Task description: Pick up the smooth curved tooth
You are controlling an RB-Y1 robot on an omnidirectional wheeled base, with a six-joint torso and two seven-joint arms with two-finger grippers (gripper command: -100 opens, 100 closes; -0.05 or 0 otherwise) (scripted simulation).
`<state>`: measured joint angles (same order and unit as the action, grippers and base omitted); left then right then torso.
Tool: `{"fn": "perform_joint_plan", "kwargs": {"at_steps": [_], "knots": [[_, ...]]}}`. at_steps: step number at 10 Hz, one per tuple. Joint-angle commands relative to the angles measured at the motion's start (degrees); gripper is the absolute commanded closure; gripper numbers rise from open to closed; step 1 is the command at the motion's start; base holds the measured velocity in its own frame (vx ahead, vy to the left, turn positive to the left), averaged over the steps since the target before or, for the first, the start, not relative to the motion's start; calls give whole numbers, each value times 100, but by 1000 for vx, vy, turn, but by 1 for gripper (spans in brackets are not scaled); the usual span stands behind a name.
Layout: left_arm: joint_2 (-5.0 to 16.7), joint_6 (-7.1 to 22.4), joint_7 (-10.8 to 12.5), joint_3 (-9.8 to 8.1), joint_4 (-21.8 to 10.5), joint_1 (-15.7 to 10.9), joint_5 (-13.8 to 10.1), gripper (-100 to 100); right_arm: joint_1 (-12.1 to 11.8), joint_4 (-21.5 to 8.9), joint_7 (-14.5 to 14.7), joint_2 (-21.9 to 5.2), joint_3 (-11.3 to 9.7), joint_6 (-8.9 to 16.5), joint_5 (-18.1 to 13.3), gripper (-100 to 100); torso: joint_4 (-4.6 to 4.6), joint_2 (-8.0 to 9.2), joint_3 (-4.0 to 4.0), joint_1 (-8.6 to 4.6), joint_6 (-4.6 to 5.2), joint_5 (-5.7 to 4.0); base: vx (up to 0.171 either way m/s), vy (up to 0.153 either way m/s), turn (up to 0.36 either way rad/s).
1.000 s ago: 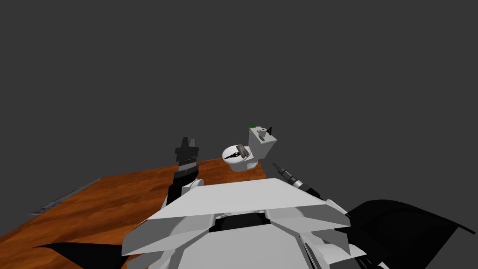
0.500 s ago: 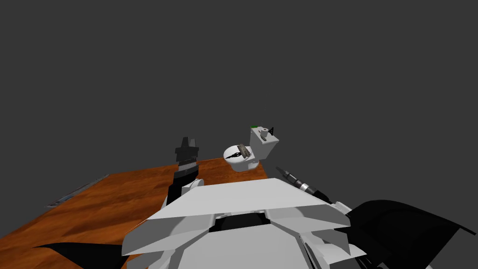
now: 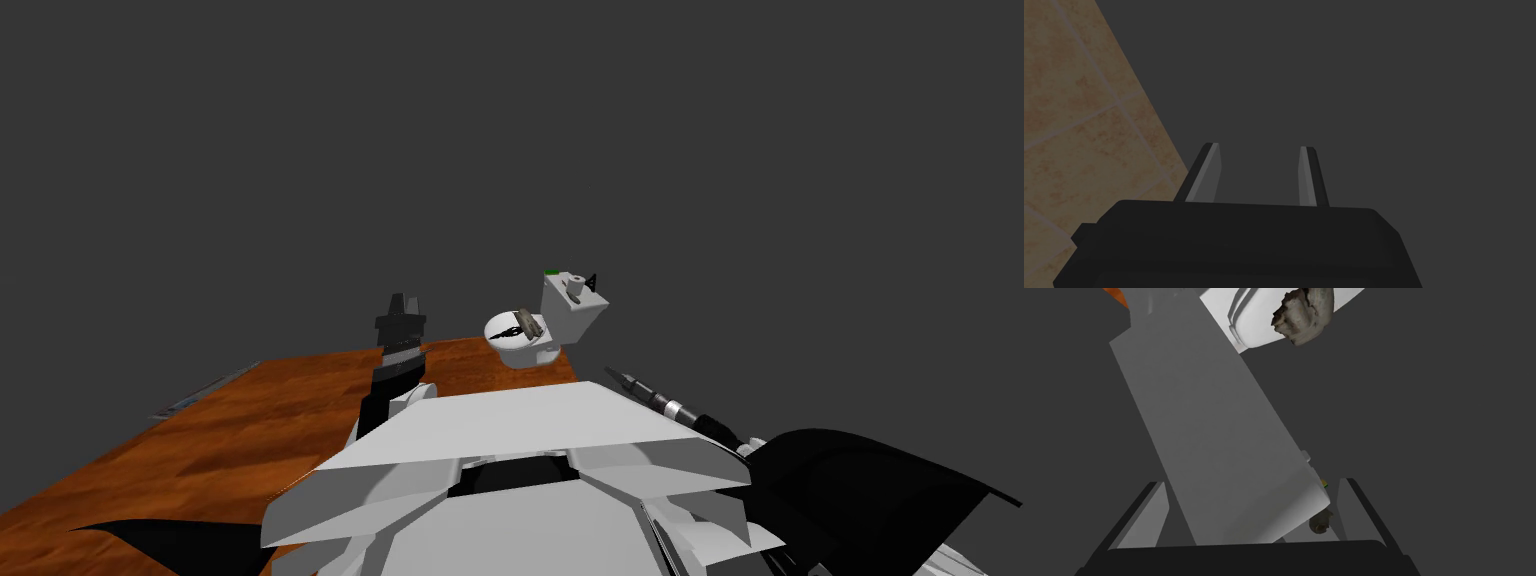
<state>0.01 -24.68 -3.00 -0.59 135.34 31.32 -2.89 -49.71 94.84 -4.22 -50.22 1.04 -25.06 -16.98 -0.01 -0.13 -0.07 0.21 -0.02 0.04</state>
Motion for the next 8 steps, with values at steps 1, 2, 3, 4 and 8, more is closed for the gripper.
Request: {"fn": "perform_joint_plan", "kwargs": {"at_steps": [1, 2, 3, 4, 8], "knots": [[0, 0, 0, 0, 0, 0, 0, 0, 2, -174, -25, -286, -5, 100, 11, -100, 0, 0, 0, 0, 0, 0, 22, 60, 81], [0, 0, 0, 0, 0, 0, 0, 0, 2, -174, -25, -359, -5, 100, 11, -100, 0, 1, 1, 1, -2, 1, 14, 48, 50], [0, 0, 0, 0, 0, 0, 0, 0, -11, -334, -25, -604, 2, 149, 28, -100, 1, 4, 2, -2, 0, 0, 19, 71, 114], [0, 0, 0, 0, 0, -1, 0, 0, -17, -497, -23, -786, 9, 197, 53, -100, 1, 2, 2, 4, -2, 1, 45, 85, 201], [0, 0, 0, 0, 0, 0, 0, 0, -14, -833, -16, -1414, 21, 293, 123, -100, -2, -7, -4, 5, 1, 1, 44, 73, 90]]}}
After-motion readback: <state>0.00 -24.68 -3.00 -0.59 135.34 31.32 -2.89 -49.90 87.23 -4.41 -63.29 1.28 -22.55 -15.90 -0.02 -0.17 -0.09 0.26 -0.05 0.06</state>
